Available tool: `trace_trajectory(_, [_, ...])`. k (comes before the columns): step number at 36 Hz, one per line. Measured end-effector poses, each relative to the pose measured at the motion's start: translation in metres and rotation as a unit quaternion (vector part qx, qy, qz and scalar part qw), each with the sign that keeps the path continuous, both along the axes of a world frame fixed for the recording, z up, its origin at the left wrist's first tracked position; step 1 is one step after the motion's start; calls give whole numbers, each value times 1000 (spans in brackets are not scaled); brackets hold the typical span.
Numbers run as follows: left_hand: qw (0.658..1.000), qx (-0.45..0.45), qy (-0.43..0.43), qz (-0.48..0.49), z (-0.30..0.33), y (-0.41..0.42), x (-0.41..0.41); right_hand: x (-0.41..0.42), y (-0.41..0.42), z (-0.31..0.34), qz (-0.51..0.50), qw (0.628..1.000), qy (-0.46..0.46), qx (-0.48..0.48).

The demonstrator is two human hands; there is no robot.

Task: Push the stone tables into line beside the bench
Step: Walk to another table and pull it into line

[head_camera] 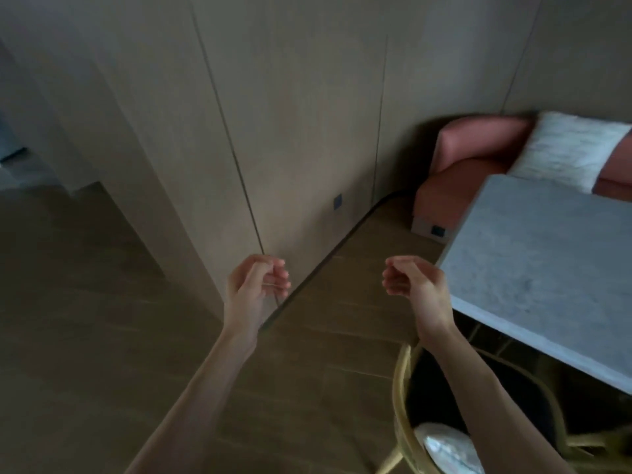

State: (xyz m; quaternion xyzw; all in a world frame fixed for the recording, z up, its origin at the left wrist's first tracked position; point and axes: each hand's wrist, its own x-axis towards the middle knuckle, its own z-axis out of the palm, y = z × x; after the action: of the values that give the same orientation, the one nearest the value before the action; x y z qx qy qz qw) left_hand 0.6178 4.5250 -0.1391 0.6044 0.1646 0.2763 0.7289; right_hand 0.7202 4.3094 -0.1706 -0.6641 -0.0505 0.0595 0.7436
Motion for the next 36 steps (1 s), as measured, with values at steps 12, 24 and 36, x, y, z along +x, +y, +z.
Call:
trace_trajectory(12, [984,-45,-1,-173,-42,107,254,145,96,0,-251,967,29,-4])
trace_trajectory(24, [901,16,85,-425,-56,27,466,240,61,-7,-509,859,51,27])
trace_trajectory(36, [799,72,161,-574,-102,-108,672,389,-6,-58,-671,727,77,120])
